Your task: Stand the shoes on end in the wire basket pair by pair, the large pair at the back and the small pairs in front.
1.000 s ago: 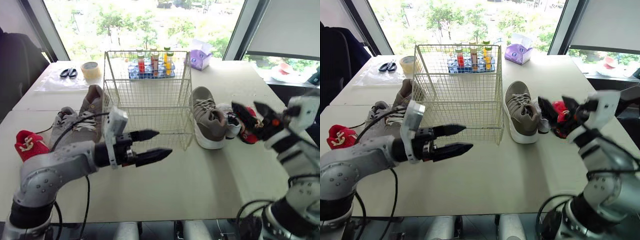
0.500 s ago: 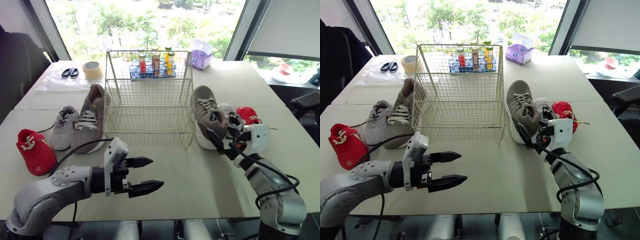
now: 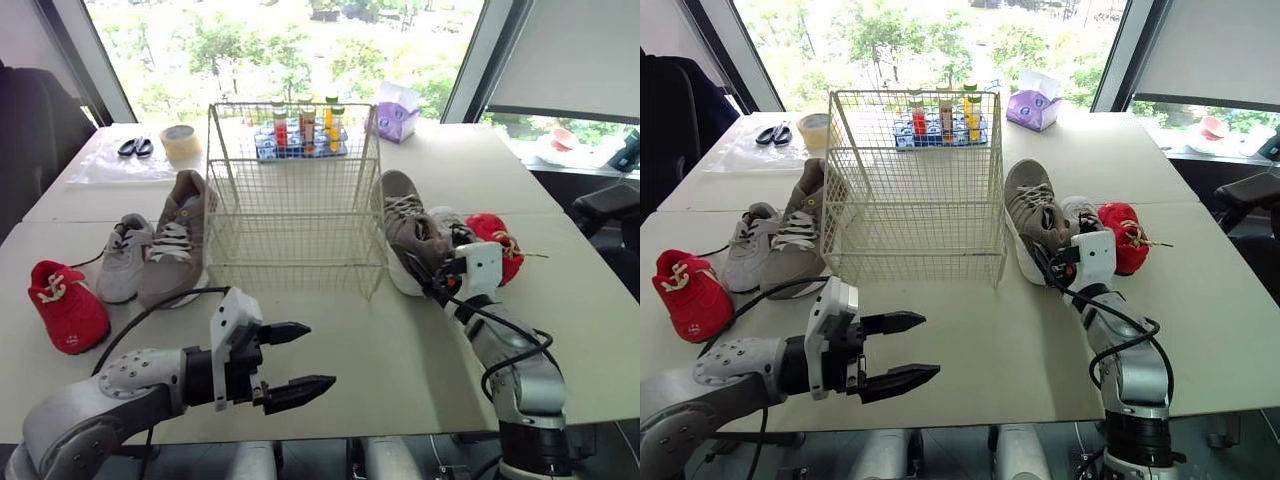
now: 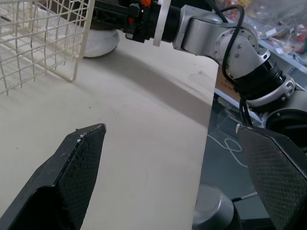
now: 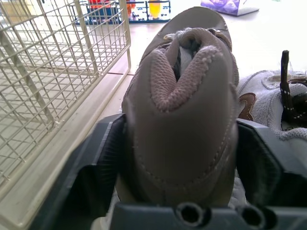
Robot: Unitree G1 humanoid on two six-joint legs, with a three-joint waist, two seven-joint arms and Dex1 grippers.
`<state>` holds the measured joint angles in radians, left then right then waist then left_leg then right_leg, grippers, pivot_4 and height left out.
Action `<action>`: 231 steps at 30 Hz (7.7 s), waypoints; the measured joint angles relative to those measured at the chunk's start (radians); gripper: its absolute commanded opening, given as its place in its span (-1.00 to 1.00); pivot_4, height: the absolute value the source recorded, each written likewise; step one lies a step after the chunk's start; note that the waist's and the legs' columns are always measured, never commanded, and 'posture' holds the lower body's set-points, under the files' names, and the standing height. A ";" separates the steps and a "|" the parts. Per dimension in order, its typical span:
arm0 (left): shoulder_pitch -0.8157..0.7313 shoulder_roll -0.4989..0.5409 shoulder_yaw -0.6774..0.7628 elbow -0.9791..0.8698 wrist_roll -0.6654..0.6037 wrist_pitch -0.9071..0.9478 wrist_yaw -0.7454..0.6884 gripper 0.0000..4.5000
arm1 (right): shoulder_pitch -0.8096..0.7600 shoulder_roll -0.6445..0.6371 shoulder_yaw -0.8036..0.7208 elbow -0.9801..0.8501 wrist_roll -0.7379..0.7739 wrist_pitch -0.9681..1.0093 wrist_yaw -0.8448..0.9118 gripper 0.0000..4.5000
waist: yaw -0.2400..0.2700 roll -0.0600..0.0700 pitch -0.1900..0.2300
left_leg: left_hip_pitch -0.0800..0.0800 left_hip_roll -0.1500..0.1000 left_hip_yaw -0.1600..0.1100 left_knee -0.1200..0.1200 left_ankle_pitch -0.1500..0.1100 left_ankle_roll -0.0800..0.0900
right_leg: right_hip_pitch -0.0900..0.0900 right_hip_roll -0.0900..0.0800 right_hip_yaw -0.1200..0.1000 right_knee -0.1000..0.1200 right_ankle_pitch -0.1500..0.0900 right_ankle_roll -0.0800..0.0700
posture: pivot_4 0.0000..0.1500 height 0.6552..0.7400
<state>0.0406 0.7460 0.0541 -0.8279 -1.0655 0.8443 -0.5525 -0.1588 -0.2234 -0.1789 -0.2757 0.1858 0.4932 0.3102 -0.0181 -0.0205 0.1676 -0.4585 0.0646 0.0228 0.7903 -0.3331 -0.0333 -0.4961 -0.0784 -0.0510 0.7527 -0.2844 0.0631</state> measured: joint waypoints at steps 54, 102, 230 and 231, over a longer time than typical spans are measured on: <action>-1.489 0.023 0.132 1.718 0.175 0.192 -0.560 1.00 | -1.096 -0.556 -0.081 0.107 0.452 0.077 0.314 -0.50 | 0.000 0.005 0.012 | -0.019 -0.002 -0.001 -0.001 0.000 0.005 | -0.017 -0.001 -0.002 -0.001 0.004 0.005 | 1.00 -1.00; -1.684 -0.109 0.343 2.026 0.468 0.037 -0.720 0.89 | -1.071 -0.501 -0.020 -0.074 0.582 0.088 0.388 -0.51 | 0.000 0.005 0.012 | -0.019 -0.002 -0.001 -0.001 0.000 0.004 | -0.016 -0.002 -0.003 0.002 0.005 0.007 | 1.00 -1.00; -0.410 0.114 0.272 0.246 -0.084 0.102 0.113 1.00 | -1.493 -0.343 0.150 1.595 -0.123 -0.602 1.032 0.97 | -0.023 0.006 0.015 | -0.020 -0.002 0.004 0.005 0.002 0.002 | -0.016 -0.002 0.002 0.001 0.012 0.010 | 1.00 -1.00; -0.413 0.114 0.271 0.250 -0.085 0.102 0.113 1.00 | -1.492 -0.355 0.140 1.595 -0.123 -0.607 1.032 0.97 | -0.023 0.006 0.015 | -0.020 -0.002 0.004 0.006 0.002 0.002 | -0.016 -0.002 0.002 0.001 0.012 0.009 | 1.00 -1.00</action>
<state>-0.3726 0.8600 0.3255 -0.5777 -1.1503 0.9461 -0.4391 -1.6507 -0.5781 -0.0392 1.3190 0.0631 -0.1143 1.3422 -0.0412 -0.0144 0.1826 -0.4783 0.0629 0.0272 0.7959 -0.3307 -0.0311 -0.5125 -0.0809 -0.0485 0.7538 -0.2727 0.0726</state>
